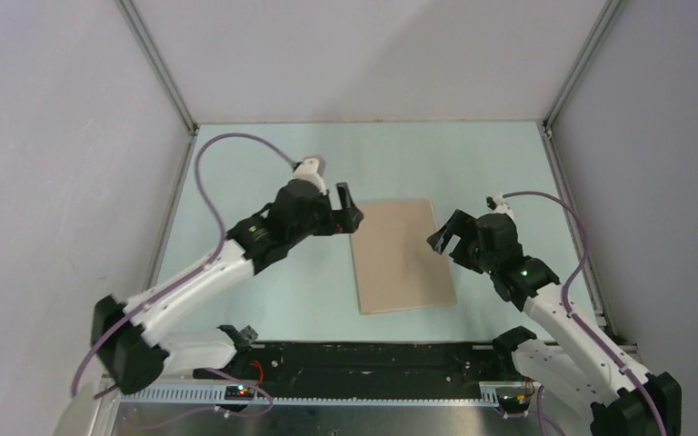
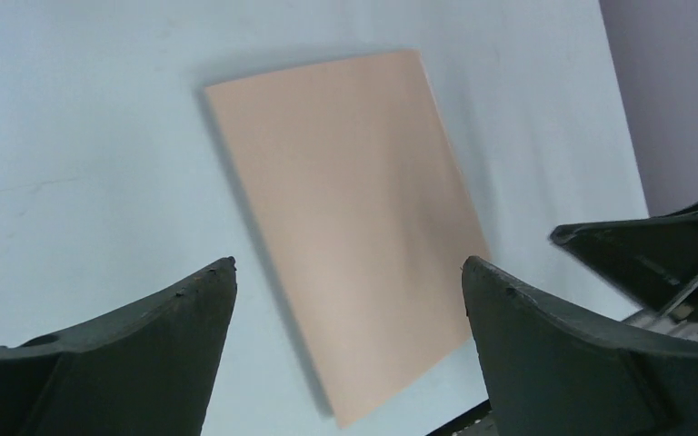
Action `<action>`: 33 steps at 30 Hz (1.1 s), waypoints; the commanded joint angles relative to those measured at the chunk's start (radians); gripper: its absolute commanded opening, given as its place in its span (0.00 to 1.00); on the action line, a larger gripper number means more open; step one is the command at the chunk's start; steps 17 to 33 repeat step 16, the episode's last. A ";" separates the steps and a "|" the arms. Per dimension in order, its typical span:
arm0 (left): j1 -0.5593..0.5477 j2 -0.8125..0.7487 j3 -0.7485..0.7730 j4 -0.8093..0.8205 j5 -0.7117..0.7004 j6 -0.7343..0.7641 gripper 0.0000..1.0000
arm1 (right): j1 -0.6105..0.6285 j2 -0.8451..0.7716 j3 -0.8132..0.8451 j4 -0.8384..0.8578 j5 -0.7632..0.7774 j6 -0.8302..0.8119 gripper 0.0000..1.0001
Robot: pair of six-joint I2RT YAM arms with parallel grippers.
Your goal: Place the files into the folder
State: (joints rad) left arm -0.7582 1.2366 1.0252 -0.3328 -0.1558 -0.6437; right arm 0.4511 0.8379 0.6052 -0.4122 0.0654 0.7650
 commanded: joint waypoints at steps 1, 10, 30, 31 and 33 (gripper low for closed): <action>0.010 -0.148 -0.094 -0.130 -0.185 0.053 0.98 | -0.022 -0.058 0.056 0.015 -0.030 -0.036 0.96; 0.020 -0.302 -0.125 -0.204 -0.270 0.044 0.98 | -0.043 -0.118 0.082 -0.035 -0.016 -0.065 0.98; 0.021 -0.276 -0.111 -0.205 -0.268 0.033 0.98 | -0.060 -0.129 0.082 -0.040 -0.023 -0.068 0.98; 0.021 -0.276 -0.111 -0.205 -0.268 0.033 0.98 | -0.060 -0.129 0.082 -0.040 -0.023 -0.068 0.98; 0.021 -0.276 -0.111 -0.205 -0.268 0.033 0.98 | -0.060 -0.129 0.082 -0.040 -0.023 -0.068 0.98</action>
